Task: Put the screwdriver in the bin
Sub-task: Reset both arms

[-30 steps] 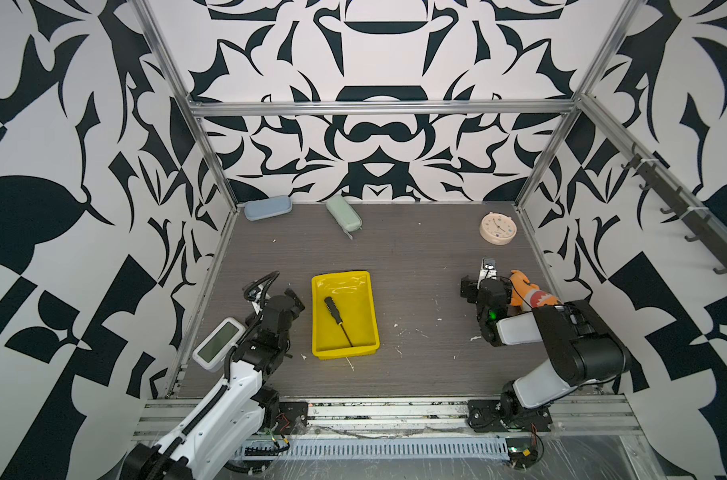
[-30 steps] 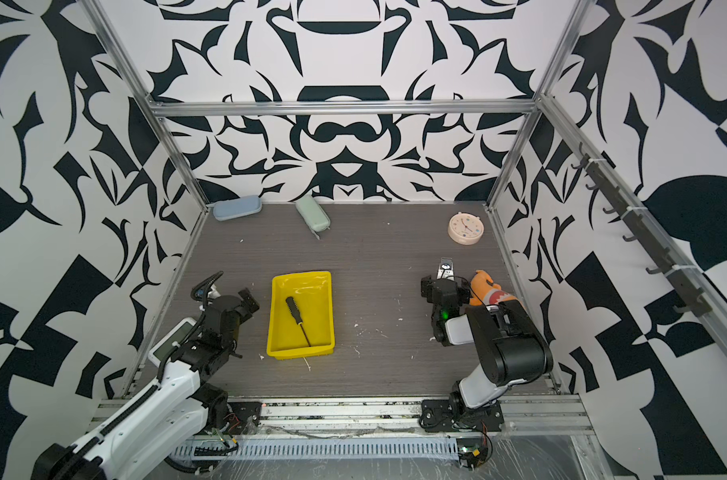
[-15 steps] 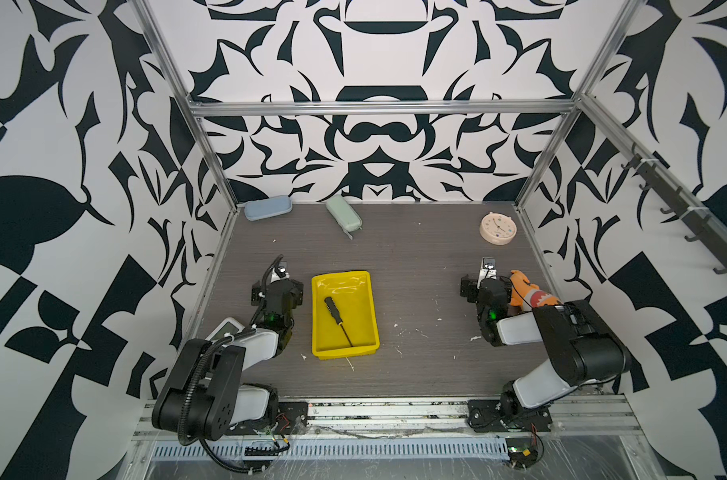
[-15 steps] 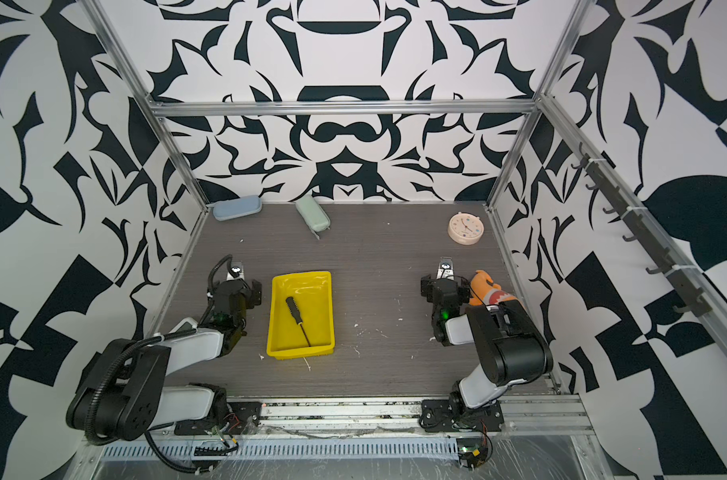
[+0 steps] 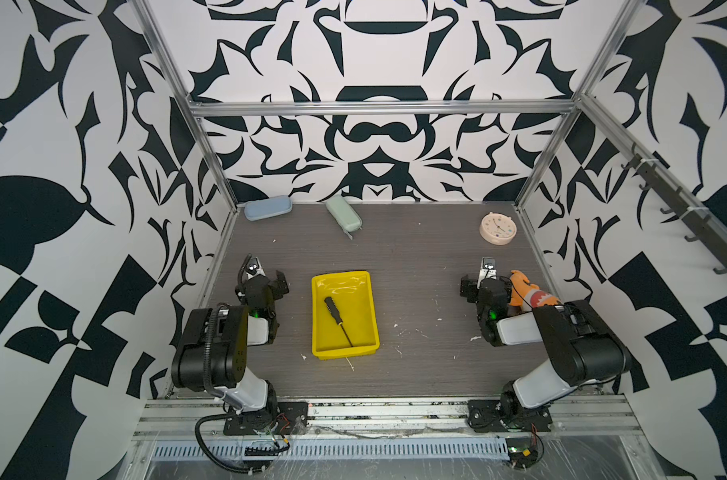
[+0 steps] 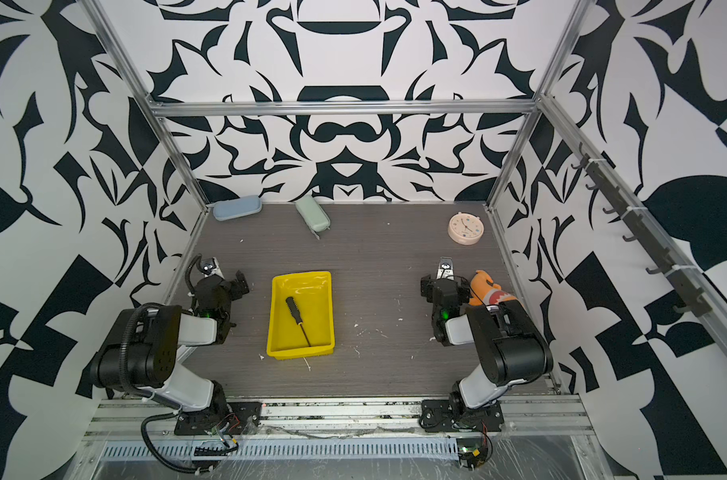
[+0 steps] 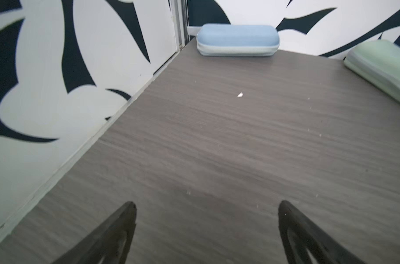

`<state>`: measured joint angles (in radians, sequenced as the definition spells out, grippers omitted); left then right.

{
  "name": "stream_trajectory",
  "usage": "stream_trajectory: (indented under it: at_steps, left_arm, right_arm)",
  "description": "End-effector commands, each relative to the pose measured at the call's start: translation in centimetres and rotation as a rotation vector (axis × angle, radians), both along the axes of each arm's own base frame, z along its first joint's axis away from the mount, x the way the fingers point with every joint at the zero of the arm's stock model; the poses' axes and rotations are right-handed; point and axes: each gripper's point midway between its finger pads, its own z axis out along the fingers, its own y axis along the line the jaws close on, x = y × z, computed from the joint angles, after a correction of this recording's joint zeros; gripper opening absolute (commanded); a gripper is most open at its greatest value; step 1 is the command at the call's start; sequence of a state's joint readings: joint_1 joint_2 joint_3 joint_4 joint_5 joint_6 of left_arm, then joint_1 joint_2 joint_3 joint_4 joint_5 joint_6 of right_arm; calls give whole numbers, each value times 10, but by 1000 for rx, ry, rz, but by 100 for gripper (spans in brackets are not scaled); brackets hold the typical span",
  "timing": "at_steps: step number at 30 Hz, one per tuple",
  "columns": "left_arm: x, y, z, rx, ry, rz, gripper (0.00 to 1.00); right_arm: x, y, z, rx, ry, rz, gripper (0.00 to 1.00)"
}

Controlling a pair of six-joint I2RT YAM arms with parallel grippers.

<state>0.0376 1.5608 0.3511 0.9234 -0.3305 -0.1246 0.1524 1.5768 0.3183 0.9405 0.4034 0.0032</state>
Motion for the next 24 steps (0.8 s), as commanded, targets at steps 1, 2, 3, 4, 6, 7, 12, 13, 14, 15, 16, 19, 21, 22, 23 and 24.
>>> stream_trajectory:
  at_steps: [1,2,3,4,6,7,12,13,14,15,16,19,21,22,23,24]
  left_arm:
    - [5,-3,11,-1,-59,-9,99]
    - [5,-3,11,-3,-52,-10,99]
    - [5,-4,9,-14,-32,-13,99]
    - [4,-4,9,-18,-19,-10,99]
    - [5,-4,10,-12,-35,-13,99]
    - [5,-3,11,-9,-43,-12,99]
    - [5,-3,10,-13,-32,-8,99]
    - [5,-4,10,-13,-34,-10,99]
    - [5,-3,9,-12,-33,-8,99]
    - [5,-3,9,-13,-30,-10,99]
    - [5,-3,9,-14,-30,-10,99]
    - [5,-4,9,-13,-31,-10,99]
    - [5,-3,9,-13,-31,-9,99]
    - [5,-3,9,-13,-31,-8,99]
    - [5,-3,9,-12,-31,-9,99]
    - [5,-3,9,-13,-31,-9,99]
  right_arm:
    - [8,2,17,6,-61,3,100]
    - [8,3,17,7,-63,4,100]
    - [8,2,17,7,-62,4,100]
    - [8,2,17,7,-62,4,100]
    - [8,2,18,7,-63,4,100]
    - [8,2,17,7,-62,4,100]
    - [8,2,17,7,-62,4,100]
    - [8,2,17,7,-62,4,100]
    - [8,2,17,7,-62,4,100]
    - [8,2,17,7,-60,4,100]
    - [8,2,17,7,-62,4,100]
    - [8,2,17,7,-60,4,100]
    - [8,3,17,7,-61,6,100]
    - [9,3,18,8,-64,5,100]
    - [9,3,17,8,-63,6,100]
    - [9,3,16,8,-59,6,100]
